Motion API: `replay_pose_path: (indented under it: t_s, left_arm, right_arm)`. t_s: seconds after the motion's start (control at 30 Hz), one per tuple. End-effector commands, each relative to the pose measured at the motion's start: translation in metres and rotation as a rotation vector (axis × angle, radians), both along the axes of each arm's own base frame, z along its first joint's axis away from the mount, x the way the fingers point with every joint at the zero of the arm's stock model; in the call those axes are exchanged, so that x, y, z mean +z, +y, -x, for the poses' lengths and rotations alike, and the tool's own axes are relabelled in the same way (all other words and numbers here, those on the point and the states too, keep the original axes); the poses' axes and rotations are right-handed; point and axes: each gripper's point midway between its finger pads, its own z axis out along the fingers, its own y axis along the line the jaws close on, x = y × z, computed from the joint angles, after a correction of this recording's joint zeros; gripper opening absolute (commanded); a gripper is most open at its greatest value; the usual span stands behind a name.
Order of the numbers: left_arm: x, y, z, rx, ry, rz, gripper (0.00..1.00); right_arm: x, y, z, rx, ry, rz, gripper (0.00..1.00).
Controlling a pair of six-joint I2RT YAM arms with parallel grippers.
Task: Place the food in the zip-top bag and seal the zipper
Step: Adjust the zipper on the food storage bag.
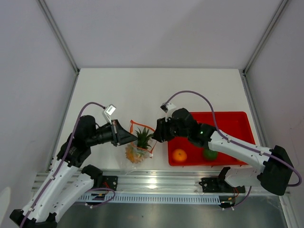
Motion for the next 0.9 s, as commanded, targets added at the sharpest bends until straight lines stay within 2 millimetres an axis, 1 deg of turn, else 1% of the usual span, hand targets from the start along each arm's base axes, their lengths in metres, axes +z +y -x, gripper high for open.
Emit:
replay_pose_path:
  t_s: [0.0, 0.17, 0.23, 0.3, 0.33, 0.4, 0.43, 0.5, 0.53, 0.57, 0.6, 0.63, 0.67, 0.7, 0.73, 0.77, 0.8, 0.83, 0.87]
  left_arm:
    - [0.026, -0.002, 0.009, -0.055, -0.081, 0.038, 0.01]
    - [0.030, -0.002, 0.016, -0.076, -0.094, 0.048, 0.01]
    - [0.030, -0.001, 0.017, -0.077, -0.097, 0.042, 0.00]
    - [0.030, 0.001, 0.017, -0.071, -0.101, 0.031, 0.01]
    - [0.030, 0.002, 0.017, -0.069, -0.102, 0.029, 0.01]
    - [0.027, 0.004, 0.016, -0.049, -0.097, 0.016, 0.00]
    - [0.026, 0.005, 0.015, -0.037, -0.093, 0.008, 0.01]
    - [0.024, 0.013, 0.008, 0.033, -0.094, -0.030, 0.01]
    - [0.029, 0.016, 0.005, 0.059, -0.108, -0.038, 0.01]
    - [0.030, 0.018, 0.002, 0.080, -0.117, -0.051, 0.01]
    - [0.036, 0.024, -0.002, 0.125, -0.127, -0.067, 0.01]
    - [0.049, 0.026, -0.003, 0.142, -0.158, -0.061, 0.01]
    - [0.054, 0.027, -0.004, 0.151, -0.169, -0.059, 0.01]
    - [0.061, 0.028, -0.003, 0.155, -0.186, -0.051, 0.01]
    - [0.077, 0.031, -0.001, 0.166, -0.225, -0.028, 0.01]
    - [0.083, 0.033, 0.002, 0.173, -0.239, -0.015, 0.01]
    - [0.088, 0.034, 0.005, 0.179, -0.254, -0.006, 0.00]
    - [0.086, 0.037, 0.004, 0.196, -0.257, -0.010, 0.01]
    - [0.086, 0.039, 0.006, 0.206, -0.269, -0.002, 0.01]
  right_arm:
    - [0.006, 0.010, -0.005, 0.031, -0.033, -0.040, 0.47]
    - [-0.001, 0.020, -0.008, 0.076, -0.018, -0.050, 0.44]
    - [-0.005, 0.021, -0.009, 0.083, -0.010, -0.047, 0.41]
    - [-0.010, 0.025, -0.009, 0.093, -0.001, -0.046, 0.32]
    - [-0.011, 0.025, -0.009, 0.091, 0.005, -0.045, 0.24]
    - [-0.011, 0.028, -0.009, 0.099, 0.009, -0.055, 0.14]
    - [-0.007, 0.030, -0.011, 0.095, 0.001, -0.063, 0.01]
    - [0.000, 0.030, -0.017, 0.073, -0.020, -0.059, 0.00]
    - [0.005, 0.031, -0.020, 0.068, -0.040, -0.054, 0.00]
    - [0.021, 0.034, -0.022, 0.067, -0.069, -0.059, 0.00]
    - [0.032, 0.034, -0.028, 0.042, -0.107, -0.050, 0.00]
    - [0.045, 0.035, -0.031, 0.042, -0.155, -0.046, 0.00]
    - [0.054, 0.035, -0.029, 0.041, -0.182, -0.036, 0.00]
    - [0.077, 0.043, -0.022, 0.056, -0.235, -0.063, 0.00]
    - [0.095, 0.040, -0.022, 0.029, -0.289, -0.075, 0.00]
    - [0.106, 0.041, -0.017, 0.043, -0.329, -0.085, 0.00]
    - [0.113, 0.040, -0.016, 0.020, -0.359, -0.092, 0.00]
    - [0.125, 0.039, -0.004, 0.033, -0.384, -0.122, 0.00]
    - [0.132, 0.038, -0.004, 0.017, -0.408, -0.152, 0.00]
